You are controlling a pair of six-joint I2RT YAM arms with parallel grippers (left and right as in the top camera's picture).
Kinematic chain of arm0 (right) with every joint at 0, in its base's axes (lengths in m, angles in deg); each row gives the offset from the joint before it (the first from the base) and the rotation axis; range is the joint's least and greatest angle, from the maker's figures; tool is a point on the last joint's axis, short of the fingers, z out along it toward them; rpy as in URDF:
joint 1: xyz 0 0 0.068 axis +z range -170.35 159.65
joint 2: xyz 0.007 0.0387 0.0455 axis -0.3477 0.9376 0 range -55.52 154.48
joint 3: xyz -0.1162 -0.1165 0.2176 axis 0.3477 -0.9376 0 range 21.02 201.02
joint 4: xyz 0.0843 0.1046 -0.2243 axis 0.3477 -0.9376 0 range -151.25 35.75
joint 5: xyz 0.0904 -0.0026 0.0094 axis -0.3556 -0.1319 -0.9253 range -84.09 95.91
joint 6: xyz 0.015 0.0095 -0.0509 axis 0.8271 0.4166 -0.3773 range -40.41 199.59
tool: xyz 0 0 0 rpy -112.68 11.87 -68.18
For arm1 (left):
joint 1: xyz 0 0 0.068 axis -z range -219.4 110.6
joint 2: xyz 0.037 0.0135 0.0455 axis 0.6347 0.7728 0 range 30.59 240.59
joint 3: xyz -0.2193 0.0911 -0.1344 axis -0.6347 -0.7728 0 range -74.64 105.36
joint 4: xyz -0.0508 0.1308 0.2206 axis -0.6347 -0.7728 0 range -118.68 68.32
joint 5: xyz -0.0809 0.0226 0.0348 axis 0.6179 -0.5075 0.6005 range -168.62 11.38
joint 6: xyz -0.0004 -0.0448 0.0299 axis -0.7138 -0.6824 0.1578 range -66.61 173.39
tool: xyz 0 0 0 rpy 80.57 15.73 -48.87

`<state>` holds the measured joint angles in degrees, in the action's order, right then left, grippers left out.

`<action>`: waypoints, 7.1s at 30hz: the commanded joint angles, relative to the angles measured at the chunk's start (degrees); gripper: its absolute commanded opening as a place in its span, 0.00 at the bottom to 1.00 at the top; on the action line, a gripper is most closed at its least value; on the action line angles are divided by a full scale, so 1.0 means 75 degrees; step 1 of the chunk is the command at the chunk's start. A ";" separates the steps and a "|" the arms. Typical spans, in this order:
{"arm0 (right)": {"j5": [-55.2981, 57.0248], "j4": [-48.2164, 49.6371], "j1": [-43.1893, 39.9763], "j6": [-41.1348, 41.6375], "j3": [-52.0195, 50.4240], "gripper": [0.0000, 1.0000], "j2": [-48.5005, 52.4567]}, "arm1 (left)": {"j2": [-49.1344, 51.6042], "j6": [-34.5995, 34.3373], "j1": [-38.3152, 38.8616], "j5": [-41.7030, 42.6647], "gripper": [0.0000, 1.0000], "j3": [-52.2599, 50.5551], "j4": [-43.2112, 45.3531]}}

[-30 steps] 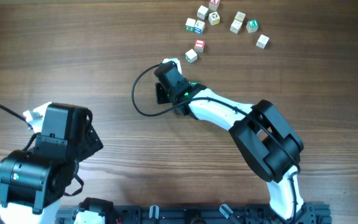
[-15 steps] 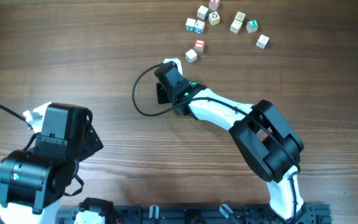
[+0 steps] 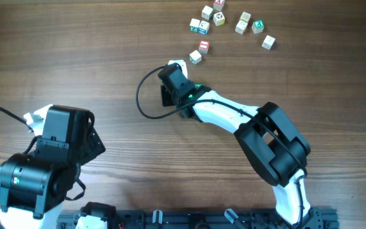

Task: Form a horizontal line

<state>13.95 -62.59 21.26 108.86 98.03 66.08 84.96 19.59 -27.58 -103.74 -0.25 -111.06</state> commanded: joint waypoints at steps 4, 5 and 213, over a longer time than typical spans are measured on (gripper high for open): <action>0.0382 -0.0047 0.0015 -0.0096 0.0055 0.05 0.0044 | -0.0050 -0.0163 -0.0064 -0.0122 1.00 -0.0032 0.0020; 0.0385 -0.0047 0.0015 -0.0096 0.0055 0.05 0.0044 | -0.0050 -0.0163 -0.0064 -0.0122 1.00 -0.0032 0.0020; -0.0991 0.0469 -0.1329 0.1043 -0.2483 0.05 -0.1582 | -0.0050 -0.0160 -0.0064 -0.0122 1.00 -0.0032 0.0020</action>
<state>7.41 -58.89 11.33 117.19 79.74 53.25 84.96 19.59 -27.58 -103.74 -0.25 -111.04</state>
